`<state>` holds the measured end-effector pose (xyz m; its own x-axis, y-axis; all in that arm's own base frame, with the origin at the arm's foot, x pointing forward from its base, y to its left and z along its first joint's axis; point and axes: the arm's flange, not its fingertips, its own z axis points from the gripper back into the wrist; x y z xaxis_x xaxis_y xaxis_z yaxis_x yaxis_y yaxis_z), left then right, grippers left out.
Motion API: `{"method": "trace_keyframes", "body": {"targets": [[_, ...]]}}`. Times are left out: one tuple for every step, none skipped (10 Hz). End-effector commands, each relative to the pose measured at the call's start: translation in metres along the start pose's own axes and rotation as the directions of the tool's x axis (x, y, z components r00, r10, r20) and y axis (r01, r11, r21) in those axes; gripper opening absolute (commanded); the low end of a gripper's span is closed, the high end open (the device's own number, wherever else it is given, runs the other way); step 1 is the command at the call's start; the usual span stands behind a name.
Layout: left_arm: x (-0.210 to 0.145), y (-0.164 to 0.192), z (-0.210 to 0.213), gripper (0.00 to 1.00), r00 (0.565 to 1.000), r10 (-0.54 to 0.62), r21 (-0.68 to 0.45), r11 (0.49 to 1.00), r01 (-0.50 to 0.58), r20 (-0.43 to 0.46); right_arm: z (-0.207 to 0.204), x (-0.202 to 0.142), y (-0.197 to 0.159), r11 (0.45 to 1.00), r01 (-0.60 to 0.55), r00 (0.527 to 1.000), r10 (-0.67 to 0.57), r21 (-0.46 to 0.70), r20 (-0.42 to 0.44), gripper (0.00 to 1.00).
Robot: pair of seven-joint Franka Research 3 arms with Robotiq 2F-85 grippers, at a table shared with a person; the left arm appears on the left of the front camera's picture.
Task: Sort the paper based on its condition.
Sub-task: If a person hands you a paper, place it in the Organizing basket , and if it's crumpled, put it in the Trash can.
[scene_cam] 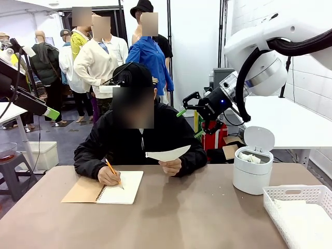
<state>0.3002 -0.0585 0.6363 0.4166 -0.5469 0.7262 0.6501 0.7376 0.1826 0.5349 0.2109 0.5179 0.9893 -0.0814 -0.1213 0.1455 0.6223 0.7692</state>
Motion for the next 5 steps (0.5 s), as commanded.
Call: {"method": "trace_keyframes", "body": {"targets": [[0.000,0.000,0.000,1.00,1.000,0.001,0.006,1.000,-0.001,-0.004,-0.005,0.005,0.003,0.999,-0.032,0.999,0.032,0.002,-0.001,1.00],[0.000,0.000,0.000,1.00,1.000,0.001,0.006,1.000,-0.001,-0.004,-0.005,0.005,0.003,0.999,-0.032,0.999,0.032,0.002,-0.001,1.00],[0.000,0.000,0.000,1.00,1.000,0.001,0.006,1.000,-0.001,-0.004,-0.005,0.005,0.003,0.999,-0.032,0.999,0.032,0.002,-0.001,1.00],[0.000,0.000,0.000,1.00,1.000,0.001,0.006,1.000,-0.001,-0.004,-0.001,0.001,0.003,1.000,-0.012,1.000,0.012,0.001,-0.001,1.00],[0.000,0.000,0.000,1.00,1.000,0.001,0.006,1.000,-0.001,-0.004,-0.001,0.014,-0.009,0.986,0.166,0.984,-0.165,0.025,-0.062,1.00]]}}
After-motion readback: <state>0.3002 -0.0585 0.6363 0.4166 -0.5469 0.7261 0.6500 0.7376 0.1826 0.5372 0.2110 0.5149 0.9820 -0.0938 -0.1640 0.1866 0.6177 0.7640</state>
